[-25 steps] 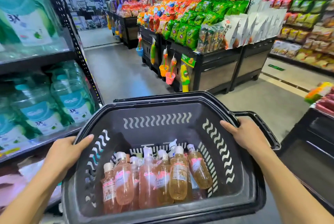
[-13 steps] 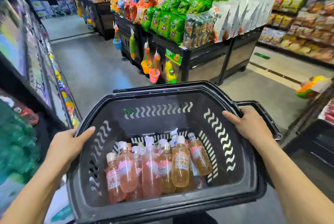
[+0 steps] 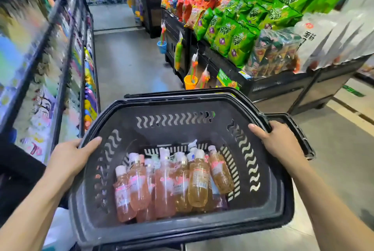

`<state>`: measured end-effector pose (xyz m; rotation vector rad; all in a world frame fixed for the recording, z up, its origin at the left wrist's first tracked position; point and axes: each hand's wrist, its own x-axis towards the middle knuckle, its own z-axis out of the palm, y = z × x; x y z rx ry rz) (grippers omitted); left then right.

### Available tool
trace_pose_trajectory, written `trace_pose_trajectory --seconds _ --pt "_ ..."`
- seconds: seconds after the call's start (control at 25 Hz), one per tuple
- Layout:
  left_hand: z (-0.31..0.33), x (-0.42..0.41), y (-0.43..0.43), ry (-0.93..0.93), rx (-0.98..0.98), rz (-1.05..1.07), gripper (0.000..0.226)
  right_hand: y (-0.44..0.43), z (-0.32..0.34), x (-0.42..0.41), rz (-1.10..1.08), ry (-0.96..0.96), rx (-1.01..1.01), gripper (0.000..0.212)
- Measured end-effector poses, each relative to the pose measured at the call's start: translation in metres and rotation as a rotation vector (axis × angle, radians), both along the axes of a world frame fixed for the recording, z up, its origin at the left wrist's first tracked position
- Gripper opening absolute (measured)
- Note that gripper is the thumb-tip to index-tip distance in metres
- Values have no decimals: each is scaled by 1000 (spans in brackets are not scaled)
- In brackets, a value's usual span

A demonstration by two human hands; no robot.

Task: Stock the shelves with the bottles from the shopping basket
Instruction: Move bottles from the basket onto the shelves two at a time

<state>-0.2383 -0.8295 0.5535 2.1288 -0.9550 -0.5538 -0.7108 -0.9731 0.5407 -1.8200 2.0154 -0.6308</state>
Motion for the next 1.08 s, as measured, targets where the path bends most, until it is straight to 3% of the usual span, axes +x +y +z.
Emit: trace_pose_trajectory --seconds 0.36,0.56,0.72,1.08 --pt "-8 101 -204 9 35 155 48 -258 -3 123 84 -1 58 70" --pt "-9 169 -324 -15 5 238 36 -403 -2 204 168 -34 65 68" --pt "-1 205 -401 -19 24 296 31 -510 3 267 251 -43 82 46" --pt "-3 339 -598 -25 85 421 44 -753 5 424 350 -21 73 58"
